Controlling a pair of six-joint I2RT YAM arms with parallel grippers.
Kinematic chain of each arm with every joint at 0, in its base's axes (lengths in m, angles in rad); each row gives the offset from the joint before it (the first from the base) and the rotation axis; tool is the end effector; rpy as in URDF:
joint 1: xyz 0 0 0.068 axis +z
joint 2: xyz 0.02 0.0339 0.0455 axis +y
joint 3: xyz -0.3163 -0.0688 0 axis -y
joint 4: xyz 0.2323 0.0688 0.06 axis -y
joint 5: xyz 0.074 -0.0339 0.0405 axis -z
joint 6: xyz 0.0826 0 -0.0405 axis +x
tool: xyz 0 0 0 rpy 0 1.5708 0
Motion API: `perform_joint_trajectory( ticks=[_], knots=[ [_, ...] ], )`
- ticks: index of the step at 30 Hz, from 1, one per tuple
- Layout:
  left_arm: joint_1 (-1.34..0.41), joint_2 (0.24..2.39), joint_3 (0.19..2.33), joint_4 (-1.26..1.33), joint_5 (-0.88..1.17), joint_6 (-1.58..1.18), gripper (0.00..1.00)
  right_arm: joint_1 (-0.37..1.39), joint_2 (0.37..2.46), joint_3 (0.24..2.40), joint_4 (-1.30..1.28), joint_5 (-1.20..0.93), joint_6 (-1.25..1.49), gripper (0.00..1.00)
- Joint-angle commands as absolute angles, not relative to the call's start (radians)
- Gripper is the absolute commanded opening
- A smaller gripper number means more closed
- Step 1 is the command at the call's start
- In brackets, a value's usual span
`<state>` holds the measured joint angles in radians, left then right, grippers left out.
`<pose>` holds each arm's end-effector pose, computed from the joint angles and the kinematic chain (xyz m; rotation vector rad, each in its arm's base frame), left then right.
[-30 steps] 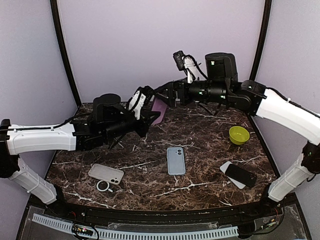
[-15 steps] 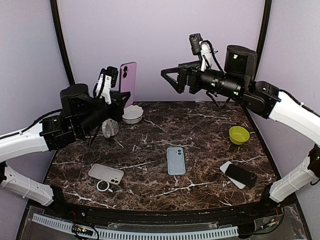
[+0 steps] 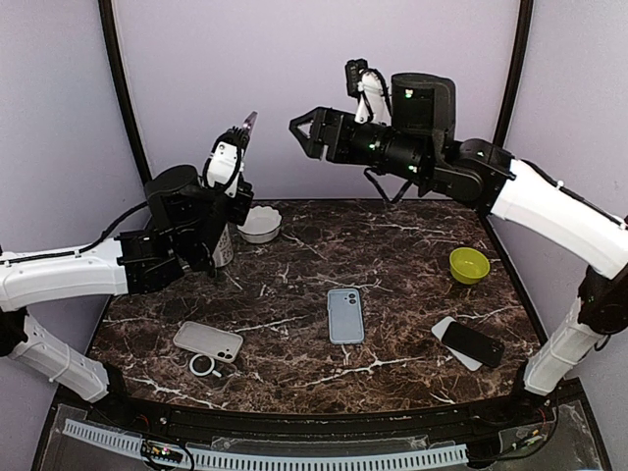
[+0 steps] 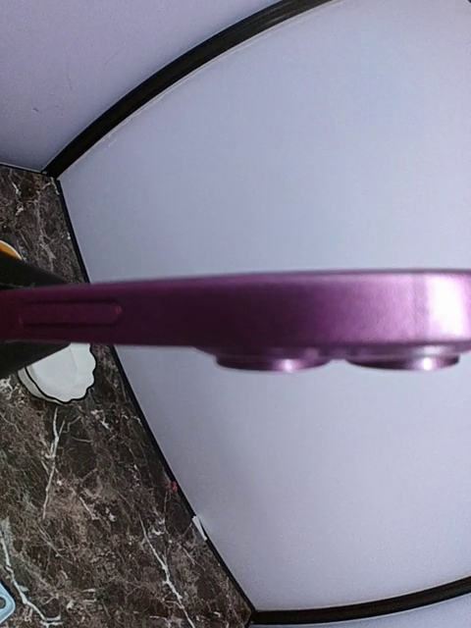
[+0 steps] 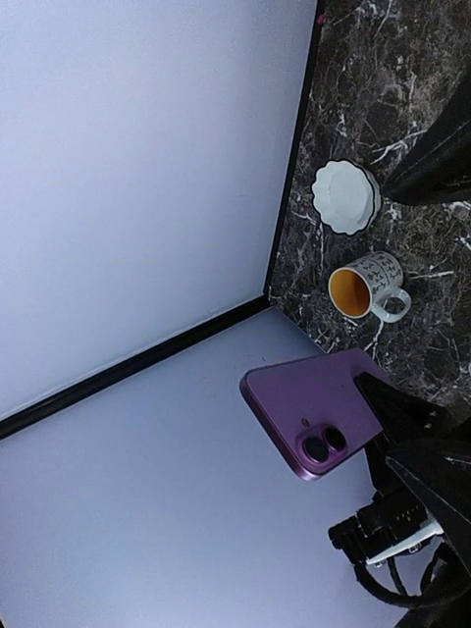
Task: Put the phone into the phone case
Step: Pass from the left arm to the right
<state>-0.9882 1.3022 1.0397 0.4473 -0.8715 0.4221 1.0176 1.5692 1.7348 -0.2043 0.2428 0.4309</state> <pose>0.2184 -0.2165 0.4395 0.2804 1.4265 0.1404 0.2233 0.3238 0.5213 -0.2965 1.6621 0.9156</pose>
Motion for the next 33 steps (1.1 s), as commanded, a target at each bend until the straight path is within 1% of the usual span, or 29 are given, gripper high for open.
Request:
perform_joint_trajectory(
  ticks=[1, 3, 5, 6, 7, 8, 9, 10, 11, 12, 13, 14, 16, 22, 27, 29, 31, 33],
  knots=[
    [-1.007, 1.318, 1.097, 0.611, -0.909, 0.488, 0.00, 1.074, 1.624, 1.841, -0.186, 0.302, 0.411, 0.83],
    [-1.010, 1.334, 1.093, 0.657, -0.933, 0.527, 0.00, 1.075, 1.643, 1.871, -0.203, 0.270, 0.419, 0.83],
    [-1.022, 1.355, 1.078, 0.767, -0.951, 0.610, 0.00, 1.074, 1.657, 1.905, -0.227, 0.228, 0.436, 0.84],
    [-1.025, 1.364, 1.068, 0.821, -0.954, 0.712, 0.00, 1.074, 1.659, 1.922, -0.244, 0.211, 0.443, 0.84],
    [-1.031, 1.386, 1.038, 0.969, -0.955, 0.775, 0.00, 1.071, 1.658, 1.942, -0.266, 0.196, 0.451, 0.85],
    [-1.032, 1.401, 1.023, 1.054, -0.960, 0.924, 0.00, 1.066, 1.656, 1.960, -0.296, 0.188, 0.460, 0.86],
    [-1.033, 1.439, 0.999, 1.240, -0.963, 1.004, 0.00, 1.059, 1.652, 1.973, -0.324, 0.179, 0.472, 0.87],
    [-1.034, 1.461, 0.994, 1.332, -0.969, 1.170, 0.00, 1.050, 1.647, 1.978, -0.351, 0.167, 0.487, 0.87],
    [-1.035, 1.509, 0.998, 1.505, -0.968, 1.246, 0.00, 1.039, 1.642, 1.977, -0.366, 0.145, 0.507, 0.87],
    [-1.035, 1.560, 1.013, 1.574, -0.960, 1.392, 0.00, 1.027, 1.634, 1.968, -0.375, 0.121, 0.526, 0.87],
    [-1.035, 1.586, 1.023, 1.695, -0.951, 1.453, 0.00, 1.016, 1.632, 1.957, -0.375, 0.096, 0.545, 0.87],
    [-1.035, 1.629, 1.048, 1.721, -0.938, 1.550, 0.00, 1.006, 1.630, 1.948, -0.375, 0.064, 0.563, 0.86],
    [-1.035, 1.672, 1.076, 1.744, -0.928, 1.614, 0.00, 0.996, 1.638, 1.946, -0.383, 0.027, 0.582, 0.84],
    [-1.037, 1.692, 1.077, 1.746, -0.930, 1.607, 0.00, 0.982, 1.664, 1.958, -0.448, 0.051, 0.592, 0.79],
    [-1.037, 1.691, 1.066, 1.747, -0.938, 1.606, 0.00, 0.948, 1.685, 1.940, -0.449, 0.072, 0.611, 0.78],
    [-1.037, 1.693, 1.060, 1.746, -0.940, 1.605, 0.00, 0.940, 1.708, 1.957, -0.441, 0.049, 0.618, 0.78],
    [-1.037, 1.693, 1.056, 1.746, -0.939, 1.605, 0.00, 0.939, 1.740, 1.996, -0.429, 0.008, 0.621, 0.71],
    [-1.038, 1.696, 1.061, 1.746, -0.940, 1.607, 0.00, 0.939, 1.773, 2.039, -0.429, -0.046, 0.624, 0.59]
  ],
)
